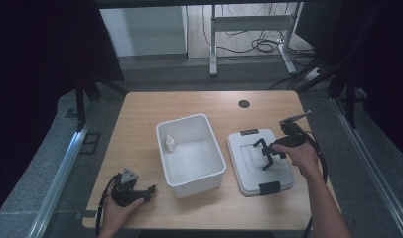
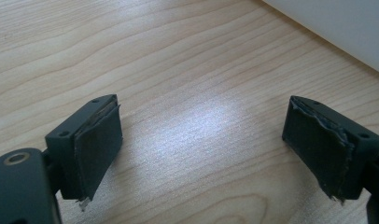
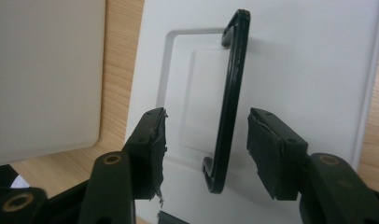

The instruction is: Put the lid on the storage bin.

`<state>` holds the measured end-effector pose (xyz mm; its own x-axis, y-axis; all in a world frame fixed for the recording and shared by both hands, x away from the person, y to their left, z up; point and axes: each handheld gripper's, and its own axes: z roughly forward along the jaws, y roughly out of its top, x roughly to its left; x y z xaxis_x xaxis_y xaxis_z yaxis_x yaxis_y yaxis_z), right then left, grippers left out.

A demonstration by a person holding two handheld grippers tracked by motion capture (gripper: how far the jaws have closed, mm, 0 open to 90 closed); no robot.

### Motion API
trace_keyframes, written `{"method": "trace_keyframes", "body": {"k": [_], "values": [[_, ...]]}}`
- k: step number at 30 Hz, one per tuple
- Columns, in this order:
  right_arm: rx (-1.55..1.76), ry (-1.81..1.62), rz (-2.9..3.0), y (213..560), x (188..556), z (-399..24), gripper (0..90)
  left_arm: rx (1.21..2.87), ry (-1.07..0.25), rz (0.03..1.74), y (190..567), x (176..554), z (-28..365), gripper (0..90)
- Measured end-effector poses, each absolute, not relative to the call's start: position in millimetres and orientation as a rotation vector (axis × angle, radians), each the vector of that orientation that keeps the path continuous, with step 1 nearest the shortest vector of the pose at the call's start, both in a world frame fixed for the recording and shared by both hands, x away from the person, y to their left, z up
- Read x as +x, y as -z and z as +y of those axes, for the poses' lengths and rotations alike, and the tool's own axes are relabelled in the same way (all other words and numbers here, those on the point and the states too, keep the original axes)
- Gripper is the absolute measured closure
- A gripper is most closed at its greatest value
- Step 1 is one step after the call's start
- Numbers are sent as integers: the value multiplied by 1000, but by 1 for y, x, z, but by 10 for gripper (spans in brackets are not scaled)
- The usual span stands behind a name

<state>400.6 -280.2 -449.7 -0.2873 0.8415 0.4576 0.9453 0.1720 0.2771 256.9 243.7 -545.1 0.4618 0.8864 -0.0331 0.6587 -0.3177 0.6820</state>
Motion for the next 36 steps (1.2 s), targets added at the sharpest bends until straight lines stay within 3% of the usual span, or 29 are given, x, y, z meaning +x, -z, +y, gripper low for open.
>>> {"method": "trace_keyframes", "body": {"k": [8, 10, 20, 36], "values": [[-1734, 683, -2271, 455, 411, -276, 603, 2082, -464, 1279, 545, 257, 244, 120], [-1740, 670, -2263, 457, 413, -275, 694, 2082, -464, 1279, 545, 257, 244, 120], [-1790, 603, -2215, 463, 417, -274, 831, 2082, -464, 1279, 545, 257, 244, 120], [-1867, 630, -2140, 462, 411, -274, 848, 2082, -464, 1279, 545, 257, 244, 119]]}}
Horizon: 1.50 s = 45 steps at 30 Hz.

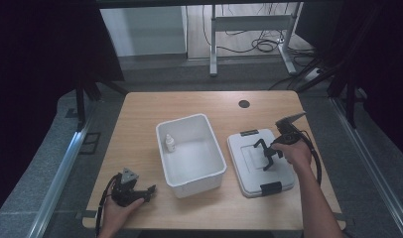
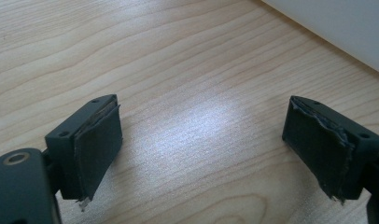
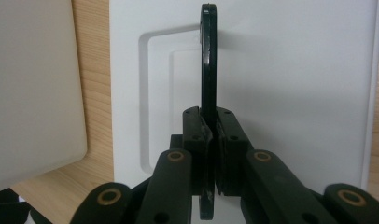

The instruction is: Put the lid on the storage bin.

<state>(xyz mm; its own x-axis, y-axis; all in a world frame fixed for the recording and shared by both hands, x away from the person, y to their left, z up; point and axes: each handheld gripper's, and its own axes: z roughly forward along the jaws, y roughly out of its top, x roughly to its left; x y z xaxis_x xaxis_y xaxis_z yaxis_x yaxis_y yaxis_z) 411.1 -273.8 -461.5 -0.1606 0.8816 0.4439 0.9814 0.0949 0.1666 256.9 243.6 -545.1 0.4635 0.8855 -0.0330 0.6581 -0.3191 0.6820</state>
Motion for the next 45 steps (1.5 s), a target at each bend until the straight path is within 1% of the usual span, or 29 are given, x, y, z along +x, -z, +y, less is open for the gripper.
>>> {"method": "trace_keyframes", "body": {"k": [10, 29, 31, 43, 45], "values": [[-1874, 681, -2107, 453, 408, -278, 849, 2082, -463, 1277, 545, 257, 244, 119], [-1876, 751, -2157, 405, 401, -280, 848, 2083, -463, 1277, 545, 257, 243, 119], [-1871, 768, -2162, 395, 400, -280, 848, 2083, -462, 1276, 545, 257, 244, 119], [-1860, 812, -2178, 371, 397, -279, 848, 2082, -465, 1276, 545, 257, 243, 120], [-1854, 829, -2190, 363, 397, -276, 848, 2082, -465, 1276, 545, 257, 243, 119]]}}
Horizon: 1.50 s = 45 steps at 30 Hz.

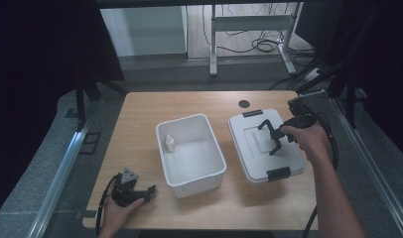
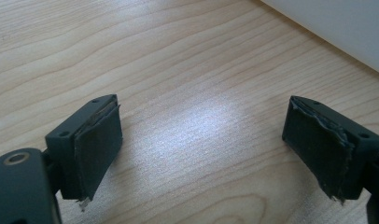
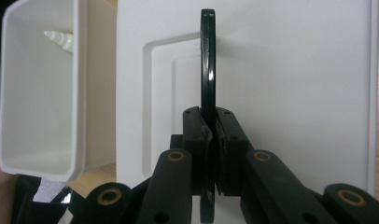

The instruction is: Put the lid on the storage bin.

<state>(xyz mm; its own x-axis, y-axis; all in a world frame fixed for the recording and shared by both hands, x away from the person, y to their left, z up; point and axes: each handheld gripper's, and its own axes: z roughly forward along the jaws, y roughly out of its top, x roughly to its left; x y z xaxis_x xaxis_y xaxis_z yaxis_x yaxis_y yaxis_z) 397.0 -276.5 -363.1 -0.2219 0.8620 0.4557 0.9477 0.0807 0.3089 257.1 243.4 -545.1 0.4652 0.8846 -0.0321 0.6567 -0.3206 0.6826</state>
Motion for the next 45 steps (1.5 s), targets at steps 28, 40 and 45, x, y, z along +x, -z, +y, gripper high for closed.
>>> {"method": "trace_keyframes", "body": {"k": [28, 40, 45], "values": [[-1828, 911, -2248, 314, 396, -255, 849, 2083, -463, 1277, 545, 257, 243, 119], [-1791, 917, -2279, 307, 400, -235, 849, 2085, -462, 1274, 545, 256, 243, 120], [-1778, 919, -2273, 307, 402, -226, 849, 2086, -462, 1273, 545, 256, 243, 120]]}}
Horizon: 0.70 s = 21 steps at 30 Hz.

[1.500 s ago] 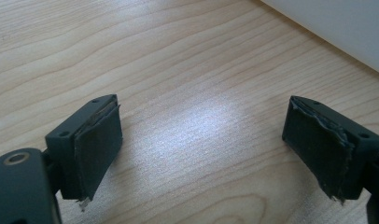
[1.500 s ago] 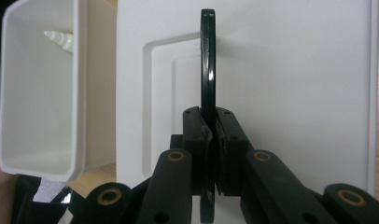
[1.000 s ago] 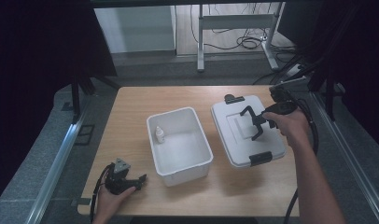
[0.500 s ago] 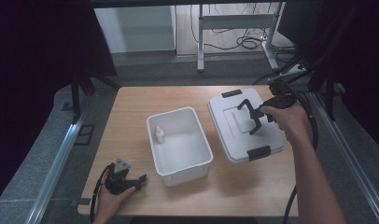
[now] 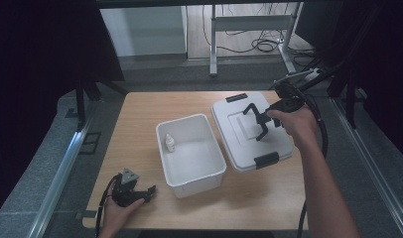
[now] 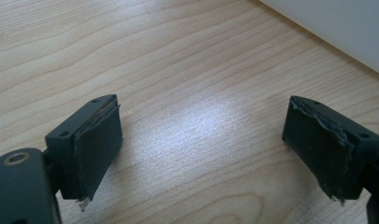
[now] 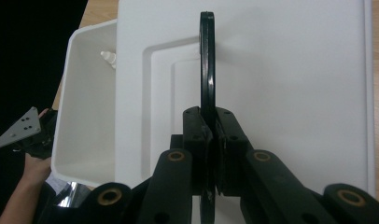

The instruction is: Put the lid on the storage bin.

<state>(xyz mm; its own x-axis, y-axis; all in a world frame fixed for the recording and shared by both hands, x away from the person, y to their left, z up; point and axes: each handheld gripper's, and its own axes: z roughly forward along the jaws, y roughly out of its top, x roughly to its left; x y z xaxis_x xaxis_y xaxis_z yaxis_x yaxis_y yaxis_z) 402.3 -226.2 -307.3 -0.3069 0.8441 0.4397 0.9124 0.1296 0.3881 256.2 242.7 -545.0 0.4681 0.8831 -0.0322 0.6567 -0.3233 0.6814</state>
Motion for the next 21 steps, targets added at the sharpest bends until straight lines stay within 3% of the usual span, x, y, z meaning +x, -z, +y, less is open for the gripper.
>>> {"method": "trace_keyframes", "body": {"k": [21], "values": [[-1755, 923, -2244, 312, 408, -195, 849, 2091, -458, 1269, 545, 256, 243, 119]]}}
